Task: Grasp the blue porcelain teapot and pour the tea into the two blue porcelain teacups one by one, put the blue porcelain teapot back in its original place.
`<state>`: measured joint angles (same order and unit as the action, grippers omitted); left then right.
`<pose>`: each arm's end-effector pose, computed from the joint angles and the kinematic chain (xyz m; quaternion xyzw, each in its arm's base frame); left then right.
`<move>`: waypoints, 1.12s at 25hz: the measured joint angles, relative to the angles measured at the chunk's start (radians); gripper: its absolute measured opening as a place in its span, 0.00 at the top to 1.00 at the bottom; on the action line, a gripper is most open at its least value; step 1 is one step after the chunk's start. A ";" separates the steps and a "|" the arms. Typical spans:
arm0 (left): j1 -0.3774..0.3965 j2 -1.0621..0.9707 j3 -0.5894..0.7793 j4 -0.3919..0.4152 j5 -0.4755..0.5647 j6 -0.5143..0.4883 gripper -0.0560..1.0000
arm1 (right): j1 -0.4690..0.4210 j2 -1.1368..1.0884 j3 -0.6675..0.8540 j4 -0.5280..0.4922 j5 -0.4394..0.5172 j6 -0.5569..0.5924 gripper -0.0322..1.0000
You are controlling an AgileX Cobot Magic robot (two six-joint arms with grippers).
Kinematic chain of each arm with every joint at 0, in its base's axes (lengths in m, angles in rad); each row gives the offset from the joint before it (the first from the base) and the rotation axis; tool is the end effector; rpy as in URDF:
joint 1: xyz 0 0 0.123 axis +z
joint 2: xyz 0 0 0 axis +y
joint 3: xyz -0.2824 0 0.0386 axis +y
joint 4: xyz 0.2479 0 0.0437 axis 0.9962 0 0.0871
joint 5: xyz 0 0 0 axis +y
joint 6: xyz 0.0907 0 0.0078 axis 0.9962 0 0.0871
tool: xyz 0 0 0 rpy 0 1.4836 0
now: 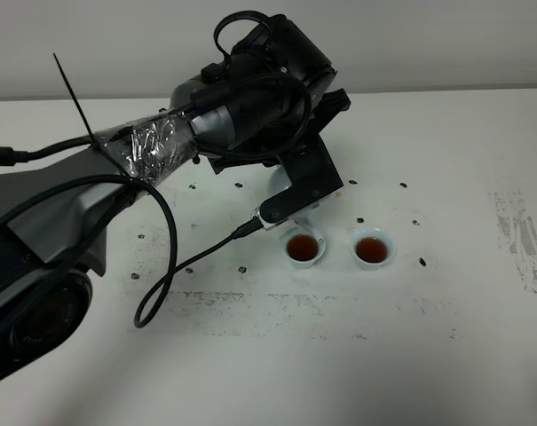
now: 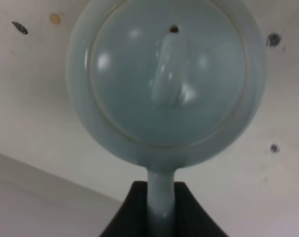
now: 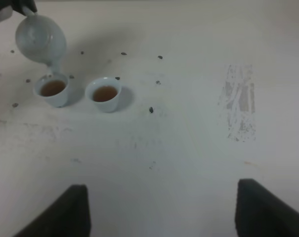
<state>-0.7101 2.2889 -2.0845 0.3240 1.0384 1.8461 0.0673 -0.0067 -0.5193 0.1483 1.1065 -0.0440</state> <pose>0.3981 -0.3093 0.2234 0.9395 0.2294 0.2383 0.0892 -0.0114 0.0113 0.2795 -0.0531 0.8544 0.0798 0.5108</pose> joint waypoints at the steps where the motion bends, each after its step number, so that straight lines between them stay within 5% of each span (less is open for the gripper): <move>1: 0.016 0.000 0.000 -0.025 0.000 -0.022 0.94 | 0.000 0.000 0.000 0.000 0.000 0.000 0.40; 7: 0.114 -0.038 0.000 -0.165 0.002 -0.101 0.94 | 0.000 0.000 0.000 0.000 0.000 0.000 0.40; 19: 0.332 0.010 -0.001 -0.569 0.076 -0.139 0.94 | 0.000 0.000 0.000 0.000 0.000 0.000 0.40; 28: 0.355 0.098 -0.001 -0.605 0.086 -0.140 0.94 | 0.000 0.000 0.000 0.000 0.000 0.000 0.40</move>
<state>-0.3548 2.3865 -2.0856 -0.2806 1.1243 1.7064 0.0673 -0.0067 -0.5193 0.1483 1.1065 -0.0440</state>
